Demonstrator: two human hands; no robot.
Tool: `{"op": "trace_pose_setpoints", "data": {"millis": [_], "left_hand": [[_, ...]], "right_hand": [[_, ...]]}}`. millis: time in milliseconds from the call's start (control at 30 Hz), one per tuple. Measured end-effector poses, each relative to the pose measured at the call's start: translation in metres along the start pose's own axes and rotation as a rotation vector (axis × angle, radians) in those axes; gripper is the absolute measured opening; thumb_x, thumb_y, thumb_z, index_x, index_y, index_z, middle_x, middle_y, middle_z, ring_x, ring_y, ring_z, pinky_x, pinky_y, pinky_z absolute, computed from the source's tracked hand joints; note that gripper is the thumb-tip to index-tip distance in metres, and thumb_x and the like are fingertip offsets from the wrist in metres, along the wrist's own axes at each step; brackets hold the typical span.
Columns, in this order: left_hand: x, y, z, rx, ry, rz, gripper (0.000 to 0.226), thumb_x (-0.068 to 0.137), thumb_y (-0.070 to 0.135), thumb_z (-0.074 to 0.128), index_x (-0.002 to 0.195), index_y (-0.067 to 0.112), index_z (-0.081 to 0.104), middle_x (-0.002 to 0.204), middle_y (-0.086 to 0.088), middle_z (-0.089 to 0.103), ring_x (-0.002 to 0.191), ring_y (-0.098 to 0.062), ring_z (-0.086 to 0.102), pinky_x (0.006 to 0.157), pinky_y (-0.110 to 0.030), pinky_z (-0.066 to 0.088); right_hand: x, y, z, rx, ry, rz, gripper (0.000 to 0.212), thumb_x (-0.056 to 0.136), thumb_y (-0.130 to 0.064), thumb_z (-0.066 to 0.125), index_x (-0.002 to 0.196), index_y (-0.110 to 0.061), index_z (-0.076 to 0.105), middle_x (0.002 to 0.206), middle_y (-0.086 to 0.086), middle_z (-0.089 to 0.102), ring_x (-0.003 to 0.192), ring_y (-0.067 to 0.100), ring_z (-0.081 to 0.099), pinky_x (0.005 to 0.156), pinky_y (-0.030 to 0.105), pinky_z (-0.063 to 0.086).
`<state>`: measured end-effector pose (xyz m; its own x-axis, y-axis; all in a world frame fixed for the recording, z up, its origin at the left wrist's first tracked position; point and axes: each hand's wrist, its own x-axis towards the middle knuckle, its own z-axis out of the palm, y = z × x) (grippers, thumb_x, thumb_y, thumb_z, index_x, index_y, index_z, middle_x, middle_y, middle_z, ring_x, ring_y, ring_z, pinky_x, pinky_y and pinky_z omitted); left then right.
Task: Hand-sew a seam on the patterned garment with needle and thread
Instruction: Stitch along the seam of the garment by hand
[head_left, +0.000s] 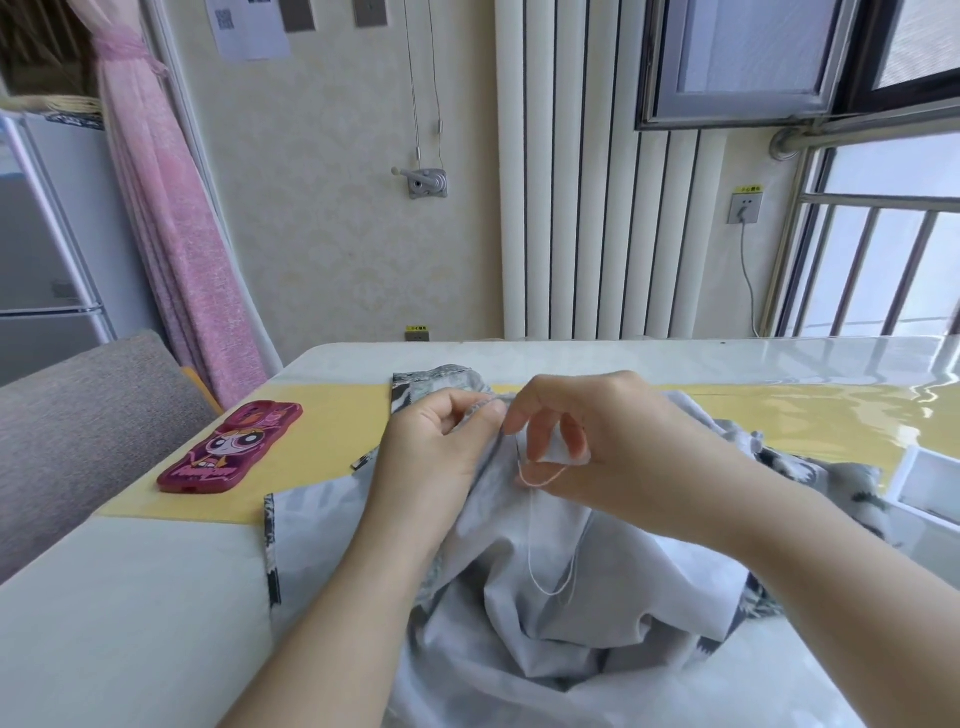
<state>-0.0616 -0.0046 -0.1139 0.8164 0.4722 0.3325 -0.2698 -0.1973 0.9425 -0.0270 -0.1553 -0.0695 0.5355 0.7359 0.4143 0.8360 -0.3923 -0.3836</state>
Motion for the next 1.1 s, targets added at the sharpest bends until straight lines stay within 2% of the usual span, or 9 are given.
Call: {"op": "trace_pose_setpoints", "data": {"millis": [167, 367, 500, 567, 700, 800, 933, 1033, 1100], "left_hand": [[0.001, 0.0, 0.0, 0.007, 0.002, 0.014, 0.013, 0.087, 0.014, 0.065, 0.076, 0.018, 0.07, 0.079, -0.002, 0.074, 0.078, -0.011, 0.067, 0.083, -0.03, 0.05], [-0.002, 0.001, 0.002, -0.03, -0.048, 0.029, 0.01, 0.087, 0.015, 0.066, 0.079, 0.019, 0.07, 0.079, -0.001, 0.074, 0.076, -0.008, 0.064, 0.074, -0.021, 0.049], [0.0, -0.001, 0.001, -0.025, -0.019, 0.023, 0.013, 0.087, 0.014, 0.066, 0.076, 0.02, 0.069, 0.073, 0.0, 0.069, 0.072, -0.01, 0.06, 0.072, -0.025, 0.046], [0.001, -0.002, -0.002, -0.04, -0.007, 0.027, 0.013, 0.087, 0.014, 0.066, 0.075, 0.02, 0.069, 0.071, 0.001, 0.068, 0.071, -0.01, 0.058, 0.072, -0.027, 0.045], [-0.002, 0.0, 0.0, -0.038, -0.098, 0.105, 0.019, 0.086, 0.012, 0.066, 0.072, 0.025, 0.071, 0.072, 0.008, 0.07, 0.071, -0.005, 0.061, 0.072, -0.019, 0.047], [-0.007, 0.004, 0.004, -0.041, -0.191, 0.147, 0.027, 0.085, 0.011, 0.065, 0.07, 0.031, 0.072, 0.069, 0.013, 0.069, 0.068, 0.001, 0.061, 0.068, -0.014, 0.046], [-0.011, 0.009, 0.006, -0.068, -0.247, 0.18, 0.021, 0.084, 0.009, 0.064, 0.071, 0.025, 0.07, 0.069, 0.015, 0.069, 0.067, 0.003, 0.061, 0.066, -0.01, 0.045], [-0.011, 0.01, 0.007, -0.074, -0.258, 0.195, 0.019, 0.084, 0.008, 0.064, 0.075, 0.022, 0.07, 0.074, 0.013, 0.072, 0.071, 0.003, 0.064, 0.068, -0.01, 0.046], [-0.01, 0.009, 0.007, -0.045, -0.259, 0.203, 0.021, 0.085, 0.008, 0.064, 0.074, 0.024, 0.07, 0.076, 0.013, 0.072, 0.074, 0.002, 0.064, 0.07, -0.011, 0.046]], "right_hand": [[0.002, 0.005, 0.005, -0.059, 0.053, -0.119, 0.011, 0.079, -0.022, 0.073, 0.086, -0.029, 0.069, 0.061, -0.029, 0.049, 0.066, -0.011, 0.049, 0.059, 0.014, 0.039], [0.009, 0.019, 0.011, 0.024, 0.301, -0.162, 0.005, 0.077, -0.022, 0.07, 0.079, -0.022, 0.075, 0.064, -0.027, 0.048, 0.063, -0.01, 0.05, 0.06, 0.008, 0.038], [0.004, 0.022, -0.009, 0.128, 0.048, -0.019, 0.02, 0.085, -0.012, 0.069, 0.094, -0.029, 0.075, 0.077, -0.015, 0.068, 0.071, 0.004, 0.059, 0.065, 0.009, 0.043], [0.003, 0.025, -0.025, 0.148, 0.071, 0.027, 0.023, 0.087, -0.014, 0.064, 0.094, -0.033, 0.073, 0.085, -0.019, 0.071, 0.077, 0.002, 0.062, 0.074, 0.009, 0.047], [0.006, 0.029, -0.034, 0.287, 0.272, 0.232, 0.023, 0.091, -0.036, 0.054, 0.082, -0.029, 0.073, 0.077, -0.02, 0.071, 0.074, -0.01, 0.062, 0.07, 0.009, 0.046], [0.008, 0.031, -0.023, 0.345, 0.091, 0.404, 0.044, 0.089, -0.054, 0.047, 0.075, -0.024, 0.075, 0.068, -0.013, 0.071, 0.067, -0.001, 0.063, 0.069, 0.016, 0.046], [0.009, 0.032, -0.005, 0.513, -0.064, 0.43, 0.066, 0.061, -0.076, 0.064, 0.078, -0.013, 0.073, 0.067, 0.009, 0.058, 0.068, 0.022, 0.052, 0.069, 0.039, 0.038], [0.009, 0.034, -0.004, 0.827, -0.069, 0.408, 0.052, 0.057, -0.049, 0.075, 0.083, -0.003, 0.074, 0.085, 0.025, 0.067, 0.076, 0.027, 0.057, 0.071, 0.039, 0.045], [0.009, 0.032, -0.006, 0.909, -0.03, 0.381, 0.028, 0.06, -0.037, 0.071, 0.072, -0.013, 0.075, 0.078, 0.01, 0.067, 0.069, 0.018, 0.056, 0.064, 0.029, 0.044]]}}
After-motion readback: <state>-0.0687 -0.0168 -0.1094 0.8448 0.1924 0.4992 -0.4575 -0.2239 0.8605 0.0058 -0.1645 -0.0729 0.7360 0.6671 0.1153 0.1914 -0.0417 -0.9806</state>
